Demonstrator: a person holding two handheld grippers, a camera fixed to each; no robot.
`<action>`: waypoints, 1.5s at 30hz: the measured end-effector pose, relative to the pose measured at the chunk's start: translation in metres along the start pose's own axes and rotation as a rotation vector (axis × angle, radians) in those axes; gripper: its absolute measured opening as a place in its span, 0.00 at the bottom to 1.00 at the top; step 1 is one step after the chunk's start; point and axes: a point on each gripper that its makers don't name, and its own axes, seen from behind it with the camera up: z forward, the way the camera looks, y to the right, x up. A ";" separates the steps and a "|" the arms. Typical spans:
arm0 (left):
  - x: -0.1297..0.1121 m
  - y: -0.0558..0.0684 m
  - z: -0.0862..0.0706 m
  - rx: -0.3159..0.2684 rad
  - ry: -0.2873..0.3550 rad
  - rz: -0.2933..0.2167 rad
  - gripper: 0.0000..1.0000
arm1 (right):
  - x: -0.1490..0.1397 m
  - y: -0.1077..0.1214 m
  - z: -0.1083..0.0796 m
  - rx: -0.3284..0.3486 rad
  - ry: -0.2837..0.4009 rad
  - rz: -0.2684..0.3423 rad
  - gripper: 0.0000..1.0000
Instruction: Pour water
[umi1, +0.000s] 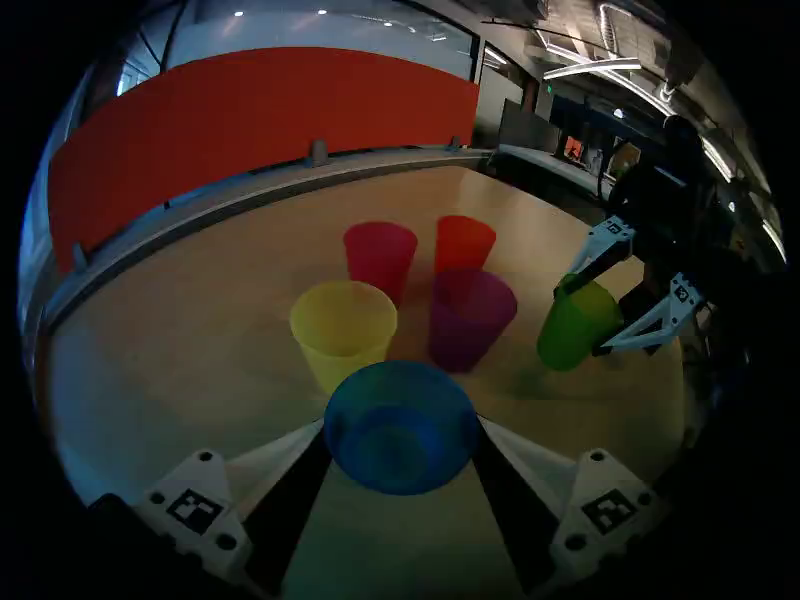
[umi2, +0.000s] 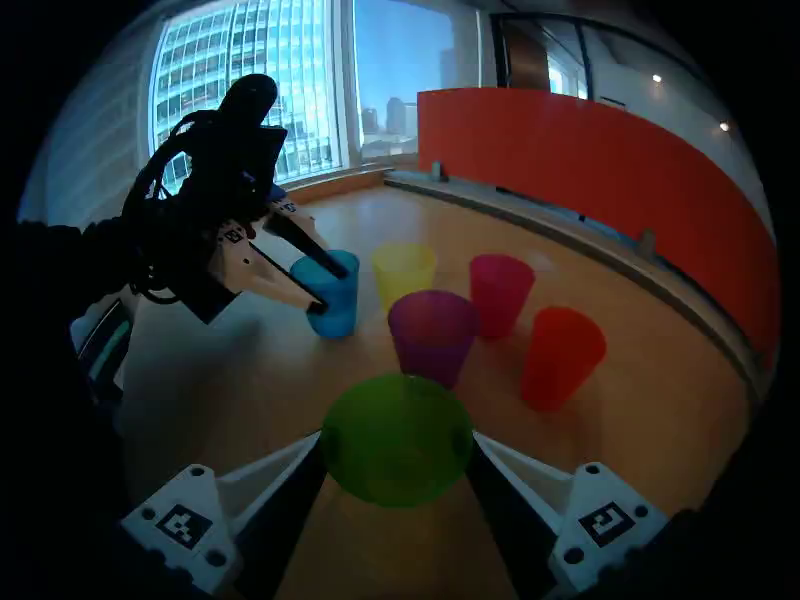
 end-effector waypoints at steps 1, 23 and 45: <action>0.002 0.001 -0.003 0.002 0.006 0.002 0.89 | 0.002 -0.001 -0.002 -0.002 0.005 -0.001 0.92; 0.063 0.029 -0.076 0.038 0.205 0.041 0.89 | 0.064 -0.015 -0.050 -0.043 0.170 -0.003 0.92; 0.077 0.032 -0.089 0.033 0.286 0.037 0.89 | 0.113 -0.011 -0.058 -0.094 0.367 -0.018 0.92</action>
